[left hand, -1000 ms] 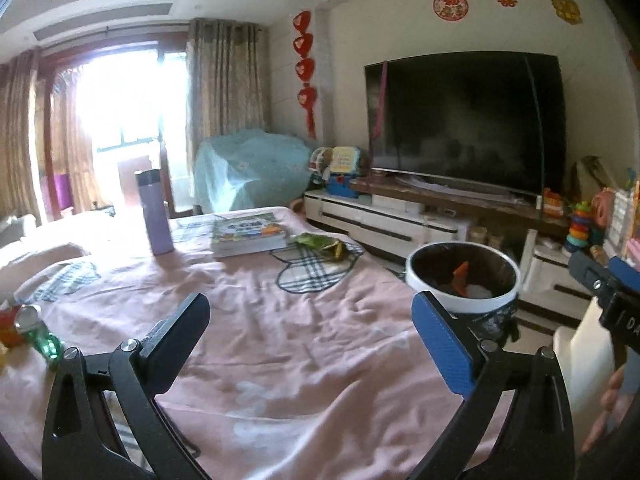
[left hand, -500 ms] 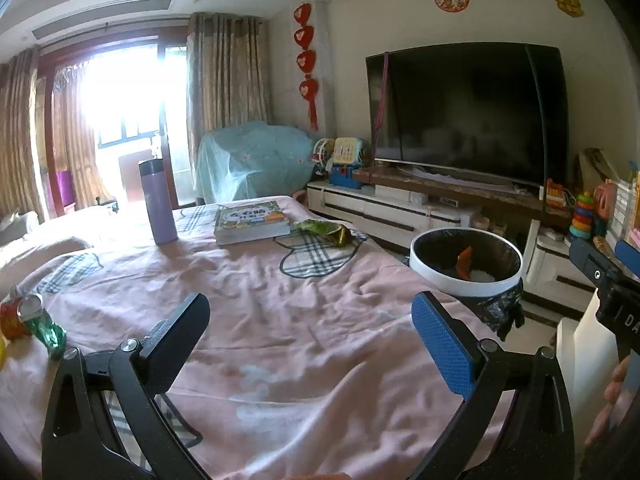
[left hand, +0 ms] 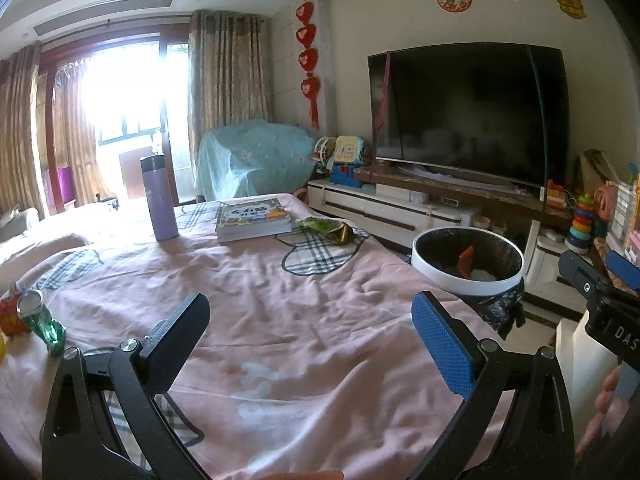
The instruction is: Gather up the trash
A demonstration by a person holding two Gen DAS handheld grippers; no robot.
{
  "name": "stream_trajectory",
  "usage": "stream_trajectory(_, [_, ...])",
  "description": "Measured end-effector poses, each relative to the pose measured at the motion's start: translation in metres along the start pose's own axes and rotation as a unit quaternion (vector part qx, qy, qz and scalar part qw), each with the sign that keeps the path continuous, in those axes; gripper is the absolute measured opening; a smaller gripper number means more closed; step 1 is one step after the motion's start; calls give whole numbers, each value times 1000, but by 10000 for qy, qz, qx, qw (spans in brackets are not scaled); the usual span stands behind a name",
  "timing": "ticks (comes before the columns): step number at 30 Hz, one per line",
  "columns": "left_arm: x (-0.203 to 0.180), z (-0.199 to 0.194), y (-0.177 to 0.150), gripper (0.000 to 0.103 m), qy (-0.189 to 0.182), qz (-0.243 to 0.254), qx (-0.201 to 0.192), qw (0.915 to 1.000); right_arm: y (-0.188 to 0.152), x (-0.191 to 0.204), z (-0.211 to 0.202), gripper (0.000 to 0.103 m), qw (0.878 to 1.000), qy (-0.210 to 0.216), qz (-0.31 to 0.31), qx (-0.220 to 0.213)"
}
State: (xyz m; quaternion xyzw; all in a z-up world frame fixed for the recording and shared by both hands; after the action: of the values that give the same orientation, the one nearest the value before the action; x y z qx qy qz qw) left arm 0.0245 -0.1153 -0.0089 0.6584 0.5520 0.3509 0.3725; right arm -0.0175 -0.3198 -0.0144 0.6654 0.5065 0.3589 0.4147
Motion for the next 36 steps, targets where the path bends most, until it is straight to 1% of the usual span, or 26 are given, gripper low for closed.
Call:
stream_trajectory(16, [0,-1,-1,103,0,29,-52,10000,0,3,0,103,9999,111,47,11])
stream_trajectory(36, [2,1,0,103,-89,-17,33,10000,1,6,0,103,9999,144,53,6])
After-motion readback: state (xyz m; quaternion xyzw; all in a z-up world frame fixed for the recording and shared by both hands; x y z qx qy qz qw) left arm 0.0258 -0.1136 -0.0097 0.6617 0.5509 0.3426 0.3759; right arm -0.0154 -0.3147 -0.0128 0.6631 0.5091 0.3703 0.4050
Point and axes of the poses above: each gripper's, at about its wrist camera, not at the fingertips, and z roughly the way its jaws point, x to its left, y to its top, the point moved 2 cm from there along z, roughly the way its jaws point, and after that the axes turned 8 degrees about x, right-handed, at the moved point
